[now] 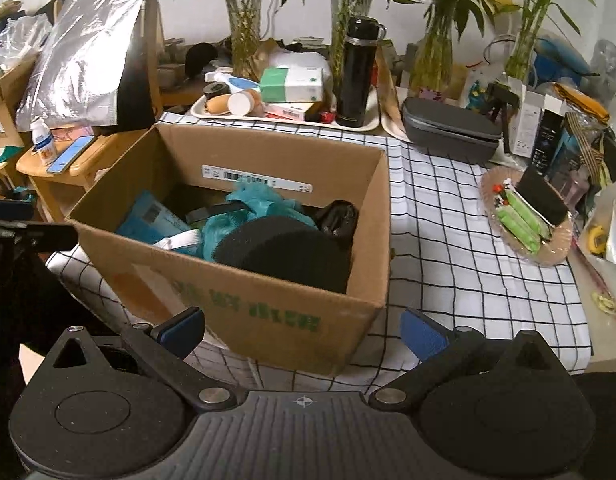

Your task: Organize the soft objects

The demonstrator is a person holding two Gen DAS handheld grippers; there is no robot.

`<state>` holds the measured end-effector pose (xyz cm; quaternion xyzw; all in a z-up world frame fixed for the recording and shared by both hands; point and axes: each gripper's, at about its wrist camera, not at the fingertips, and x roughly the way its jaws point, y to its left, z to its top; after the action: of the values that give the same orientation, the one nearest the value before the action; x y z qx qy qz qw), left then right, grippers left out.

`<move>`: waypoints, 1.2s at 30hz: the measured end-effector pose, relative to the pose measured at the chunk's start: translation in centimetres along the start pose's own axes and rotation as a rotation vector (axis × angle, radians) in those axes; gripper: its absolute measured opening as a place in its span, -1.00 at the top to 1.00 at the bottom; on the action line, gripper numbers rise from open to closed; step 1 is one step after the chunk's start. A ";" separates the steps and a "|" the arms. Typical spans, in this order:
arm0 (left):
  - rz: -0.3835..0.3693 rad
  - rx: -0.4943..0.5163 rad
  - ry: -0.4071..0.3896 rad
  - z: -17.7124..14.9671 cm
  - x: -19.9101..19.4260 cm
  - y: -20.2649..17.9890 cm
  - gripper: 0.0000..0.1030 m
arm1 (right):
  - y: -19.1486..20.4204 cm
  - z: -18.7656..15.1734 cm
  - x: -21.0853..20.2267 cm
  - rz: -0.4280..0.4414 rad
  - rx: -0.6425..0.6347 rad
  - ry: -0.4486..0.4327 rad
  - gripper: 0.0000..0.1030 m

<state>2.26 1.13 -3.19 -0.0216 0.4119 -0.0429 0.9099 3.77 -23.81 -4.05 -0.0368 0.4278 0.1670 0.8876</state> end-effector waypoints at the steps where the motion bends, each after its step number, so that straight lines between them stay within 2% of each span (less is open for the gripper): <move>1: 0.004 0.002 -0.003 0.0 0.0 0.0 -1.00 | 0.0 -0.1 -0.1 0.008 -0.003 -0.005 -1.00; 5: 0.022 0.012 0.000 -0.1 0.0 0.0 -1.00 | -0.1 -0.4 -0.1 0.025 0.006 -0.011 -1.00; 11: -0.003 0.047 0.030 -0.2 0.1 -0.7 -1.00 | 0.1 -0.2 -0.2 0.007 -0.006 -0.025 -1.00; 15: 0.023 0.082 0.046 -0.4 0.4 -1.3 -1.00 | 0.0 -0.2 -0.3 0.007 -0.013 -0.041 -1.00; 36: 0.031 0.099 0.061 -0.5 0.9 -1.8 -1.00 | 0.1 -0.3 0.1 -0.011 -0.039 -0.051 -1.00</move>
<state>2.38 -0.72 -4.00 0.0309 0.4372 -0.0497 0.8975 3.54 -23.73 -4.34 -0.0522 0.4016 0.1710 0.8982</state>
